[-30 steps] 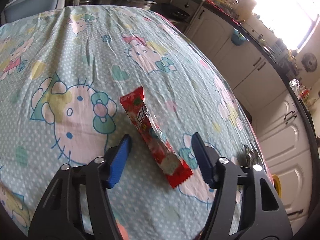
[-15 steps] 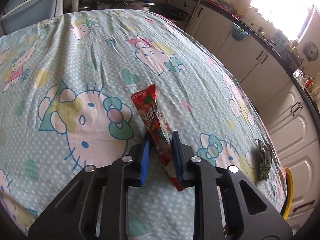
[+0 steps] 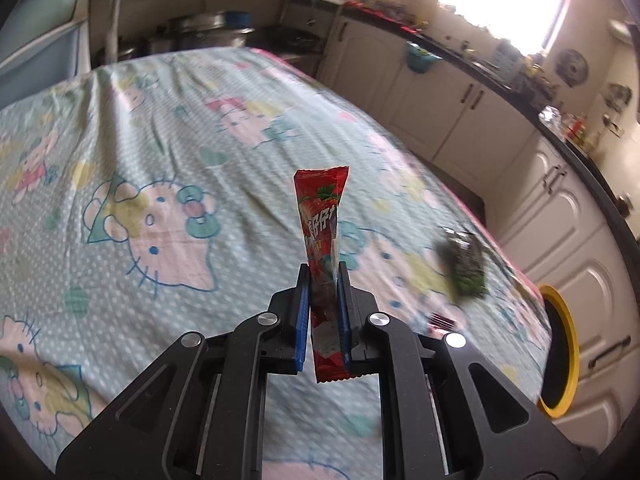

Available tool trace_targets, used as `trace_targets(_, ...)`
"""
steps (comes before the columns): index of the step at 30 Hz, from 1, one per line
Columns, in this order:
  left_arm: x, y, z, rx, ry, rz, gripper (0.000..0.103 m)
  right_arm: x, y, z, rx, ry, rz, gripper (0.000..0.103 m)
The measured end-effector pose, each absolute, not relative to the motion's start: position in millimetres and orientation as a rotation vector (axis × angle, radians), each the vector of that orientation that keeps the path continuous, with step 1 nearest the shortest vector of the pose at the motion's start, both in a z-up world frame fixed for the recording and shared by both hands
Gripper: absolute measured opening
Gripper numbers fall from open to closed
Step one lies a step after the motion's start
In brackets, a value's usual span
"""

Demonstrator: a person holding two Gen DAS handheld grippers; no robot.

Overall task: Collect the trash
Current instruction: 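Grasp the red candy wrapper with the left tool while the right tool grasps the gold wrapper, then carry both wrappers over the yellow bin while opening both tools to drop them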

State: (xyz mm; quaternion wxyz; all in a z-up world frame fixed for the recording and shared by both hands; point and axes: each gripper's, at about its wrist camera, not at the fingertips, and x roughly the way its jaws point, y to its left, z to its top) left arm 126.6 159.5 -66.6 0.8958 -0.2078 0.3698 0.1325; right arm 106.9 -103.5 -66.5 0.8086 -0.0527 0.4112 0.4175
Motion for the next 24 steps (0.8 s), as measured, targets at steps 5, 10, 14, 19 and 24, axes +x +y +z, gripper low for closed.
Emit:
trace_targets(5,124,136,-51,-0.386,0.74,0.225,0.008,116,-118,-57,-0.082,0.855,0.865,0.021)
trace_targets(10,125,114,-37,-0.348,0.715,0.18,0.008,123,-134,-47,-0.05,0.829,0.831,0.021)
trace_targets(14,128,96,-27,-0.328,0.701,0.135,0.008,130,-147,-39,-0.023,0.806,0.8,0.021)
trace_targets(19,133,74,-17,-0.303,0.687,0.082,0.008,139,-167,-30,0.013,0.778,0.758,0.02)
trace_targets(24,140,51,-6,-0.277,0.667,0.025,0.008,148,-188,-21,0.051,0.753,0.712,0.02)
